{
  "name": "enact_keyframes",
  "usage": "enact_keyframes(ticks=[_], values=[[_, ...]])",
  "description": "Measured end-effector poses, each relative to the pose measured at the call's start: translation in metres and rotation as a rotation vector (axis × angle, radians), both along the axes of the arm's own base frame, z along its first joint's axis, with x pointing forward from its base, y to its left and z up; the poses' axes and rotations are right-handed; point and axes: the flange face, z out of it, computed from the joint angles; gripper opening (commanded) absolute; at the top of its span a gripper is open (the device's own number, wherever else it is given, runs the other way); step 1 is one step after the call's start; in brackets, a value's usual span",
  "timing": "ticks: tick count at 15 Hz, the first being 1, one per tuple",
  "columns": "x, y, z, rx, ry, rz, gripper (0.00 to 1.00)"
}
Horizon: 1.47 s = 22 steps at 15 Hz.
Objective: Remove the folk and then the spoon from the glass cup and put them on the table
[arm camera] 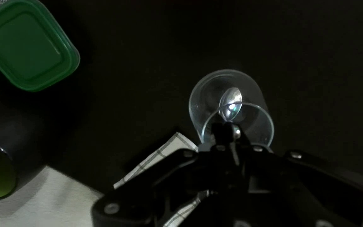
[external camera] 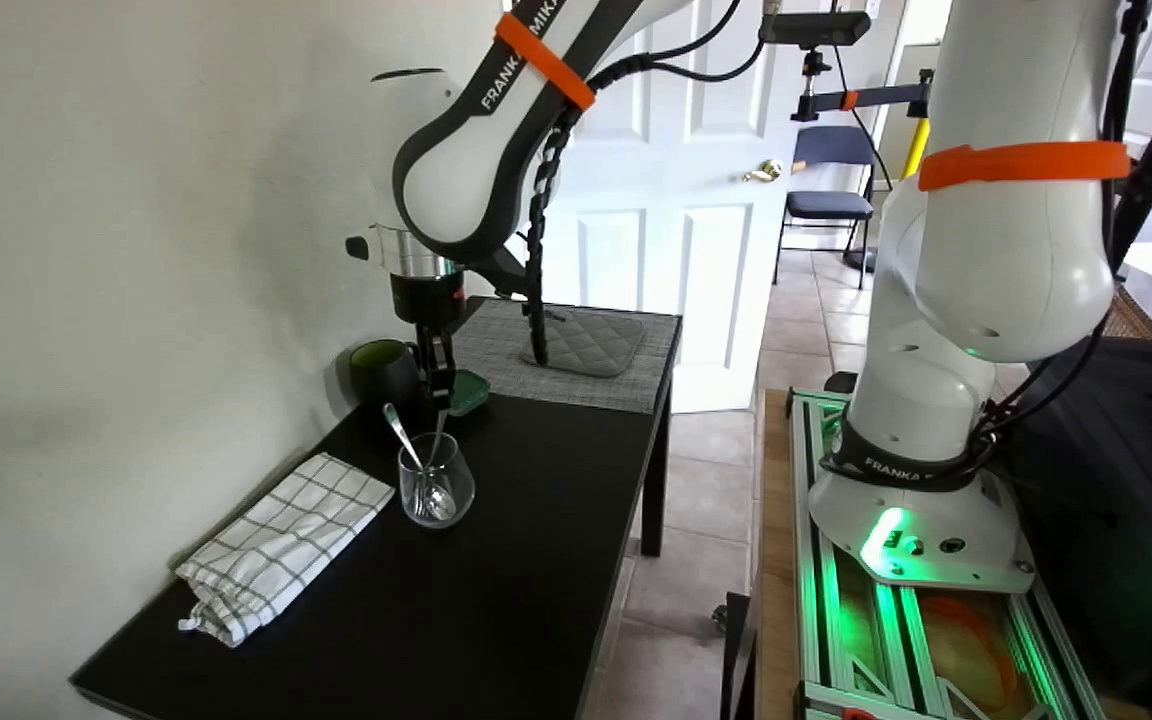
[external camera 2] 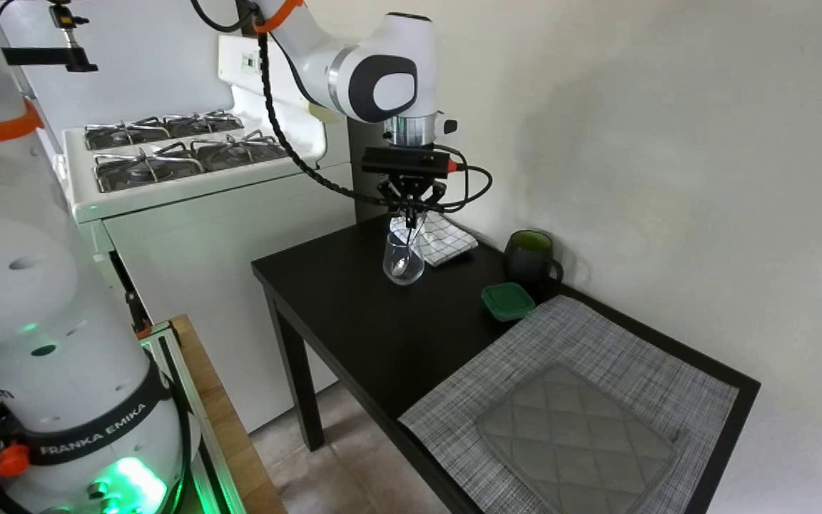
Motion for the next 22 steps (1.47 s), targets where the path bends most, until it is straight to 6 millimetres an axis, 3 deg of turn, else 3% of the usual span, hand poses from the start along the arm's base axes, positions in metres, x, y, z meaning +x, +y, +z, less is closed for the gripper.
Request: enact_keyframes(ticks=[6,14,22], values=[[0.001,0.004,0.008,0.0,0.018,-0.011,0.02],[-0.002,0.004,0.041,-0.018,-0.014,-0.027,0.02],[-0.008,0.003,0.059,-0.055,-0.018,-0.054,0.02]])
